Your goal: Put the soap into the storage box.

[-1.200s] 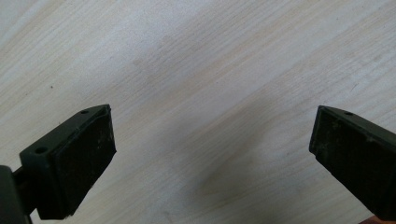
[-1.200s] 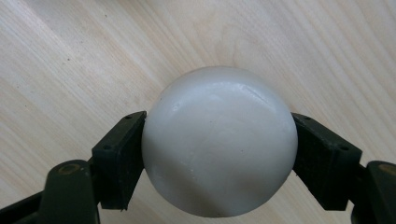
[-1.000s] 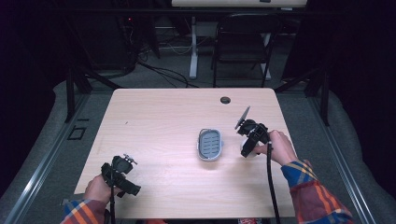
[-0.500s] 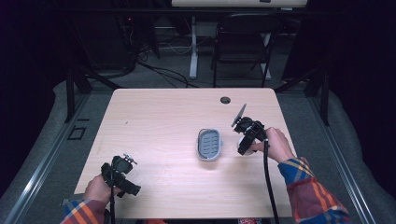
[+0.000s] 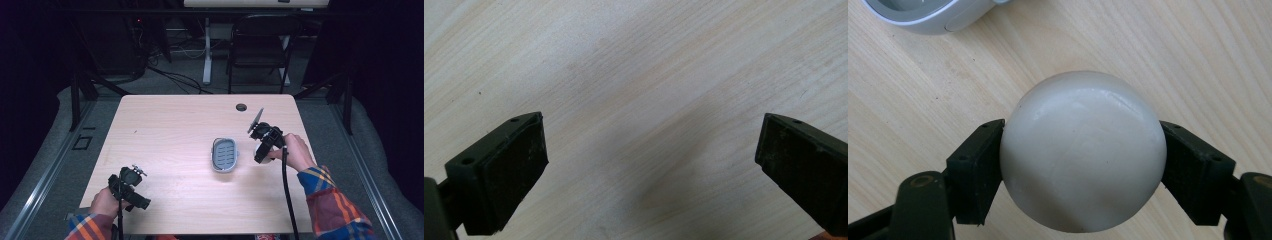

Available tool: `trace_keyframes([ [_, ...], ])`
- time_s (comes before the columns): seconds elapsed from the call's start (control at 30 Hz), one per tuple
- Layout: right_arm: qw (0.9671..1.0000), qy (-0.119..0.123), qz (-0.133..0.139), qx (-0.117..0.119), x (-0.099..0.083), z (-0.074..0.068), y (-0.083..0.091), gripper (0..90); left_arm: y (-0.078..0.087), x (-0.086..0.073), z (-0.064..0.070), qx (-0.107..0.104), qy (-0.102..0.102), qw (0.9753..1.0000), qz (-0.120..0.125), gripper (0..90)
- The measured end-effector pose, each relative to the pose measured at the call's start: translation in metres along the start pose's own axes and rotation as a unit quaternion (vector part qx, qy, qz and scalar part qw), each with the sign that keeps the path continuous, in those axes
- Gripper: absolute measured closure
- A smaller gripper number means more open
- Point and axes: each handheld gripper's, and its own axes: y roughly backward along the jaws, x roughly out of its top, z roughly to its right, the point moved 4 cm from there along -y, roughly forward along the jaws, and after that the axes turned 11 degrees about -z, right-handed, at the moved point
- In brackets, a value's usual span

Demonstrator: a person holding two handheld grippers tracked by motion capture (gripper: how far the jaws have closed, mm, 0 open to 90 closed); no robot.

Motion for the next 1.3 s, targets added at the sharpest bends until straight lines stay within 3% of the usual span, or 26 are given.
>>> trace_keyframes([
  [0.53,0.9999,0.008,0.015,0.004,0.019,-0.007,0.012,24.1,0.000,0.001,0.000,0.002,-0.002,1.0000,0.002,0.0],
  [1.3,0.9993,0.036,0.012,-0.002,0.044,-0.016,0.023,24.1,0.000,0.001,0.000,0.001,-0.002,1.0000,0.001,0.0],
])
